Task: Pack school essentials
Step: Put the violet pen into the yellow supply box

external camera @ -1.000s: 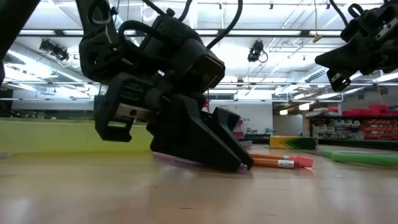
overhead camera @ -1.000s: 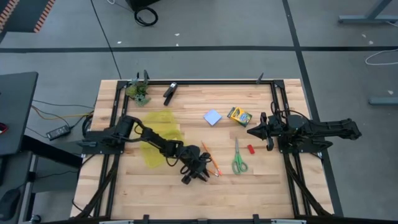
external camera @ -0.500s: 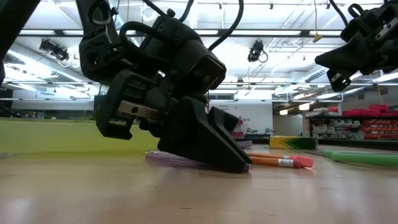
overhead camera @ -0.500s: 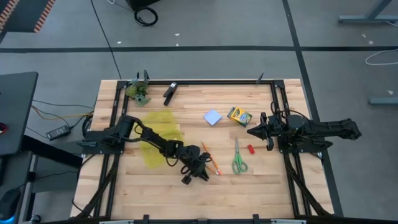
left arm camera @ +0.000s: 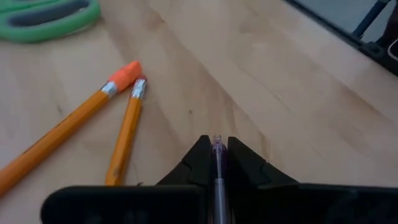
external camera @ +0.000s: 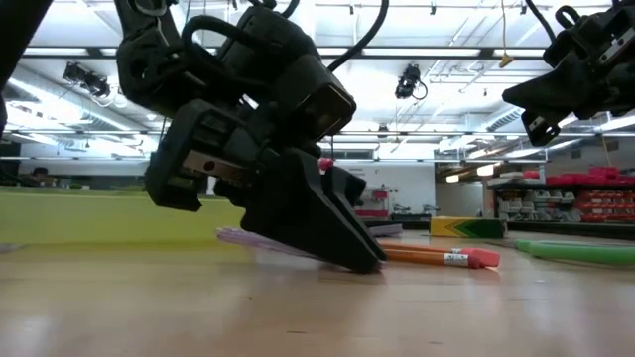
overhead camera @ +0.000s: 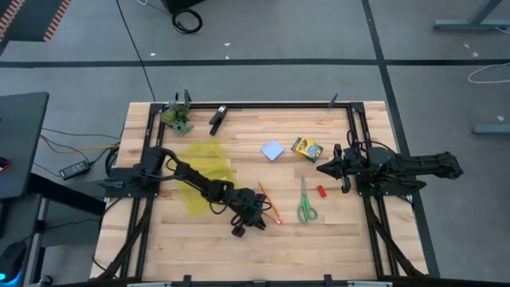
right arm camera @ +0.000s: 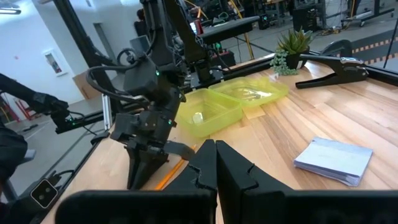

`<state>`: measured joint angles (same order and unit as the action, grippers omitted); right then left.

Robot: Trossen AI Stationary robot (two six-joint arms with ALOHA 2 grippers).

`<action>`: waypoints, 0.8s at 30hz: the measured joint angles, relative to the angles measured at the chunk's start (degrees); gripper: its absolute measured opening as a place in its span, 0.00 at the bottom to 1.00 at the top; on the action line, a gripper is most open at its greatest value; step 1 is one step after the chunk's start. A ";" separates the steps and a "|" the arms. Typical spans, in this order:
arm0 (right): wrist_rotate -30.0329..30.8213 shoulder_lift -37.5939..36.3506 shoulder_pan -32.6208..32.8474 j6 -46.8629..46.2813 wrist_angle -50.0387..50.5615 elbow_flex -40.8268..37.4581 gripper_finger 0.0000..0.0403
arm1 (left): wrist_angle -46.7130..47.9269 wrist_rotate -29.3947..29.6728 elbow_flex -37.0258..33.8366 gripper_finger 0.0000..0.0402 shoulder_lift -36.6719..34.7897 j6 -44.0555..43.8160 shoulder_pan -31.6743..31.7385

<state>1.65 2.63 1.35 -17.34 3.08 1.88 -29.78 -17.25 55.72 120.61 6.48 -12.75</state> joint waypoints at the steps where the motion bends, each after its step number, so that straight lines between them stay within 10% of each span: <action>1: 0.00 0.00 0.01 0.00 0.01 0.01 0.02 | 0.80 0.56 0.00 0.07 -0.37 -0.02 0.01; 24: 0.00 0.09 -0.01 0.00 -0.01 0.00 0.02 | 19.44 10.46 0.00 0.08 -12.89 -3.28 -0.33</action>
<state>1.65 2.72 1.34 -17.34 3.07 1.87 -10.34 -6.79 55.72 107.71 3.20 -13.09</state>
